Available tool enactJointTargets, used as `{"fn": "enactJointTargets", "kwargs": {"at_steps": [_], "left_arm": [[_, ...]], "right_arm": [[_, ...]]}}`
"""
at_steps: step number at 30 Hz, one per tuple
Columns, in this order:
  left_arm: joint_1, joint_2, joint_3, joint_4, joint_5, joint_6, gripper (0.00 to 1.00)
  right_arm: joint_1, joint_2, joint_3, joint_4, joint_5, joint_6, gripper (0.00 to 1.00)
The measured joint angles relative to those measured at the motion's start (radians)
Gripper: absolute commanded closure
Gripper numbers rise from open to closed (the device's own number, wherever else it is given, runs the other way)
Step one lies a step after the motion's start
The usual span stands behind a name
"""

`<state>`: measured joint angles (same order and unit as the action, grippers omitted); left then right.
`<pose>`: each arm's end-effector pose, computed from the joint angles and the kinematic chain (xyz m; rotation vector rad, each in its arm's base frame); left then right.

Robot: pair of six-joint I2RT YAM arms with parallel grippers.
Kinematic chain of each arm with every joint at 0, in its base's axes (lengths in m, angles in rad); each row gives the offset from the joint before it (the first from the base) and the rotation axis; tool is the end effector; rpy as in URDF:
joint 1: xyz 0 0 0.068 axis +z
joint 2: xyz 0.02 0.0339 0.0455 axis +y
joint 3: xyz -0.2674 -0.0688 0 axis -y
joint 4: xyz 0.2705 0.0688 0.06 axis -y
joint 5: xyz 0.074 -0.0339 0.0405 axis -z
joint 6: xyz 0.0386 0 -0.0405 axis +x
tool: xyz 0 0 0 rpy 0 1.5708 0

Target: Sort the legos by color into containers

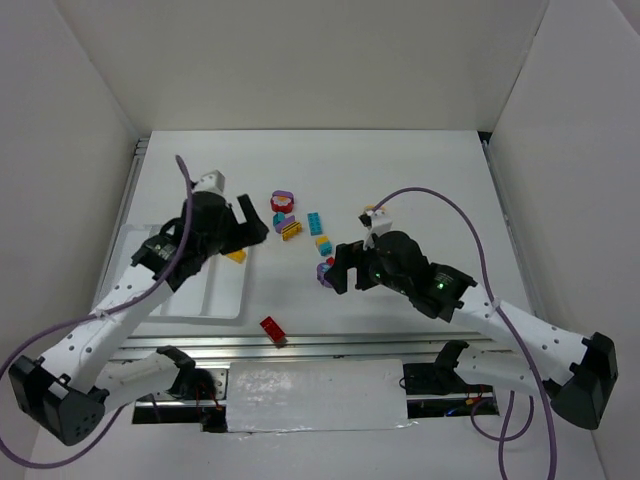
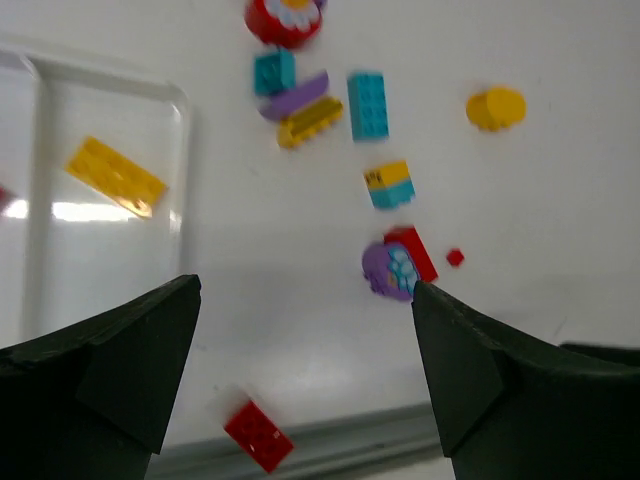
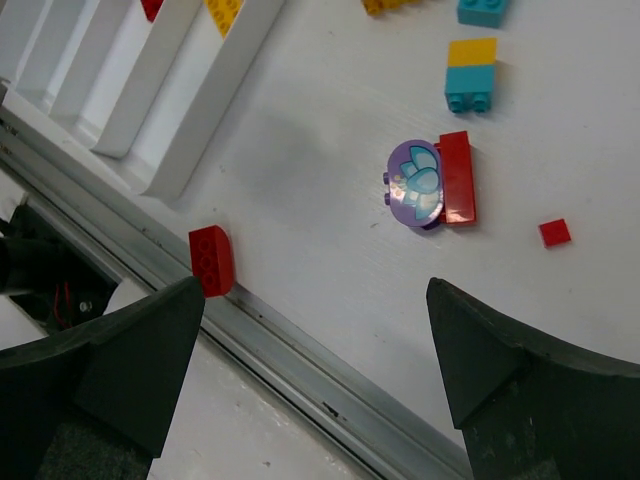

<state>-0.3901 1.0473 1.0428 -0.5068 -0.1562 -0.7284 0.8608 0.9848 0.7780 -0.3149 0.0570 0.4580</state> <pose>0.2380 -0.0914 0.3490 -0.4516 2.0685 -0.5168 0.1625 0.1857 0.2834 -0.4005 2.1410 0.7229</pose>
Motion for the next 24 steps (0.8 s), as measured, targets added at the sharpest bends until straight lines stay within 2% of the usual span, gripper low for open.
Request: {"fn": "enactJointTargets", "kwargs": {"at_steps": [4, 8, 11, 17, 19, 24], "left_arm": [[-0.278, 0.000, -0.046, -0.096, -0.123, -0.151, 0.01], [-0.560, 0.003, -0.126, -0.190, -0.267, -0.480, 0.00], [-0.715, 0.072, -0.134, -0.283, -0.354, -0.718, 0.00], [-0.814, 0.414, 0.019, -0.470, -0.425, -1.040, 0.00], [-0.825, 0.453, 0.019, -0.486, -0.433, -1.099, 0.01], [-0.832, 0.433, -0.037, -0.514, -0.452, -1.196, 0.00]], "right_arm": [[-0.002, -0.074, 0.008, -0.064, 0.076, 0.034, 0.00], [-0.002, -0.111, 0.022, -0.105, 0.127, 0.054, 0.00], [-0.002, -0.126, 0.022, -0.131, 0.145, 0.063, 0.00], [-0.002, -0.164, 0.021, -0.154, 0.154, 0.069, 0.00], [-0.002, -0.178, 0.018, -0.155, 0.154, 0.069, 0.00], [-0.002, -0.204, 0.013, -0.161, 0.157, 0.066, 0.00]]}}
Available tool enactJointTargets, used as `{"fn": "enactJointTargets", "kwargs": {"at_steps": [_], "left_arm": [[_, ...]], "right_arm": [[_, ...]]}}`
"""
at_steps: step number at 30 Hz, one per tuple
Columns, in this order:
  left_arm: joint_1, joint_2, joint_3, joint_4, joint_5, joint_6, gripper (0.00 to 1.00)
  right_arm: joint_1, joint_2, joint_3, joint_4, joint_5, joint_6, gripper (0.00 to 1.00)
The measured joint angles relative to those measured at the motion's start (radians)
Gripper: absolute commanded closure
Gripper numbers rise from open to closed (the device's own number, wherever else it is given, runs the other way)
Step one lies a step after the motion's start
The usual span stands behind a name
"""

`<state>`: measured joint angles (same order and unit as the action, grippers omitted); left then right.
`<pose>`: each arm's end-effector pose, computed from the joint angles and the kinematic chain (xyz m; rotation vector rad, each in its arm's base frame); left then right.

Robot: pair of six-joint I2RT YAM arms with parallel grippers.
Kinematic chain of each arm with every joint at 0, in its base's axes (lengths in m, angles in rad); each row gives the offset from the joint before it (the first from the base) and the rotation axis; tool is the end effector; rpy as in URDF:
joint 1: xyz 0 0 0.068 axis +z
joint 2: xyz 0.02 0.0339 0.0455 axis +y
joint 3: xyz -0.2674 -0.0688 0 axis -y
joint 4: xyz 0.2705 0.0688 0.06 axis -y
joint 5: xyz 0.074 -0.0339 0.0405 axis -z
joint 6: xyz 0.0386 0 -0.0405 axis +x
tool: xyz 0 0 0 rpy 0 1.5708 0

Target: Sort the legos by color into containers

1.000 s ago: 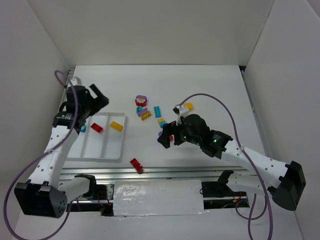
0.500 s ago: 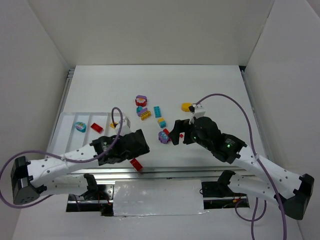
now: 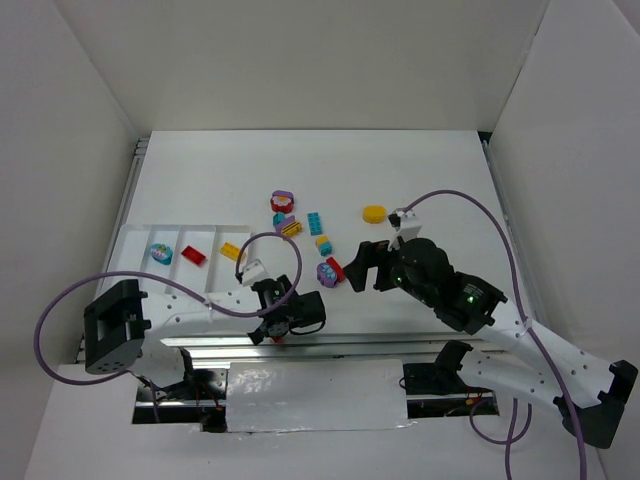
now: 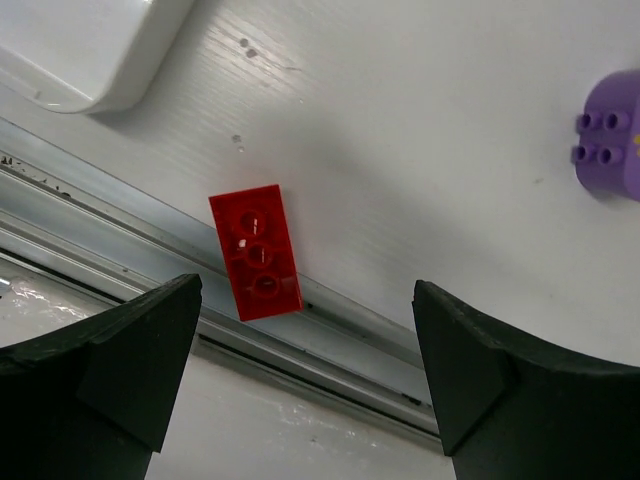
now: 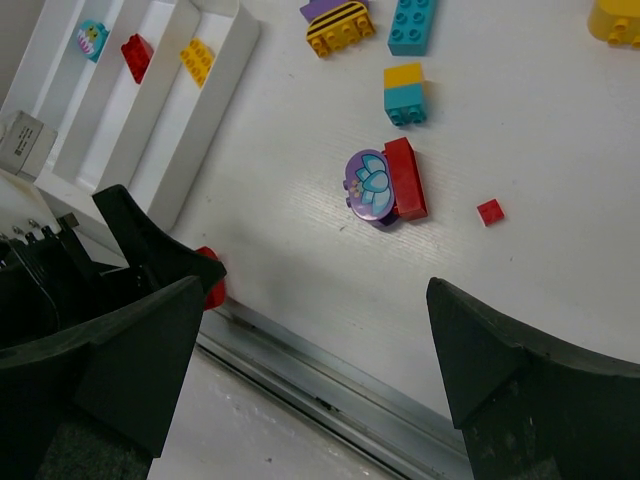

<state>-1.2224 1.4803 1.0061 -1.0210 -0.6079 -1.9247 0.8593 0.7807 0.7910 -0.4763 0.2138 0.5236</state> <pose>0.1135 -0.2480 0.2043 -0.8993 2.3674 -0.0979 0.1366 0.1459 0.3143 -0.2122 2.0773 0.6467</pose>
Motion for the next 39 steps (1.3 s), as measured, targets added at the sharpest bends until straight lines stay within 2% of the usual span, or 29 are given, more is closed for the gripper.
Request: {"fn": "enactJointTargets", "kwargs": {"at_steps": [4, 9, 13, 14, 15, 17, 18, 19, 20, 22, 23, 24, 28, 31, 34, 37, 39], "left_arm": [[0.018, -0.014, -0.055, 0.010, -0.001, -0.027, 0.03], [0.097, -0.011, -0.153, 0.109, 0.025, -0.008, 0.05], [0.112, 0.007, -0.185, 0.160, 0.047, 0.011, 0.10], [0.112, 0.014, -0.186, 0.172, 0.054, 0.014, 0.14], [0.113, 0.021, -0.186, 0.185, 0.060, 0.017, 0.23], [0.115, 0.037, -0.187, 0.208, 0.070, 0.030, 0.32], [0.116, 0.043, -0.188, 0.220, 0.076, 0.035, 0.42], [0.118, 0.047, -0.188, 0.224, 0.077, 0.039, 0.47], [0.119, 0.047, -0.189, 0.227, 0.079, 0.042, 0.64], [0.122, 0.045, -0.187, 0.239, 0.081, 0.056, 0.78], [0.122, 0.045, -0.187, 0.244, 0.081, 0.068, 0.94], [0.124, 0.046, -0.186, 0.248, 0.082, 0.069, 1.00], [0.128, 0.029, -0.166, 0.223, 0.067, 0.088, 1.00], [0.147, -0.055, -0.098, 0.140, -0.006, 0.095, 1.00], [0.289, -0.211, -0.055, 0.124, -0.055, 0.170, 1.00], [0.570, -0.353, -0.056, 0.163, -0.077, 0.310, 1.00], [0.722, -0.394, -0.061, 0.169, -0.092, 0.387, 1.00]], "right_arm": [[0.000, -0.002, 0.000, -0.001, 0.000, -0.001, 0.00], [0.000, 0.002, 0.000, 0.000, -0.008, -0.001, 0.00], [0.000, 0.018, 0.000, 0.000, -0.012, -0.001, 0.00], [0.000, 0.023, 0.000, 0.001, -0.013, -0.001, 0.00], [0.000, 0.026, 0.000, 0.001, -0.013, -0.001, 0.00], [0.000, 0.030, 0.000, 0.002, -0.016, -0.001, 0.00], [0.000, 0.031, 0.000, 0.002, -0.016, -0.001, 0.00], [0.000, 0.032, 0.000, 0.003, -0.016, -0.001, 0.00], [0.000, 0.032, 0.000, 0.003, -0.016, -0.001, 0.00], [0.000, 0.033, 0.000, 0.003, -0.016, -0.001, 0.00], [0.000, 0.033, 0.000, 0.003, -0.016, -0.002, 0.00], [0.000, 0.034, 0.000, 0.003, -0.016, -0.003, 0.00], [0.000, 0.034, 0.000, 0.003, -0.014, -0.008, 0.00], [0.000, 0.034, 0.000, 0.003, -0.009, -0.012, 0.00], [-0.002, 0.042, 0.000, 0.003, -0.007, -0.018, 0.00], [-0.005, 0.067, 0.000, 0.005, -0.009, -0.020, 0.00], [-0.007, 0.088, 0.000, 0.009, -0.012, -0.021, 0.00]]}}
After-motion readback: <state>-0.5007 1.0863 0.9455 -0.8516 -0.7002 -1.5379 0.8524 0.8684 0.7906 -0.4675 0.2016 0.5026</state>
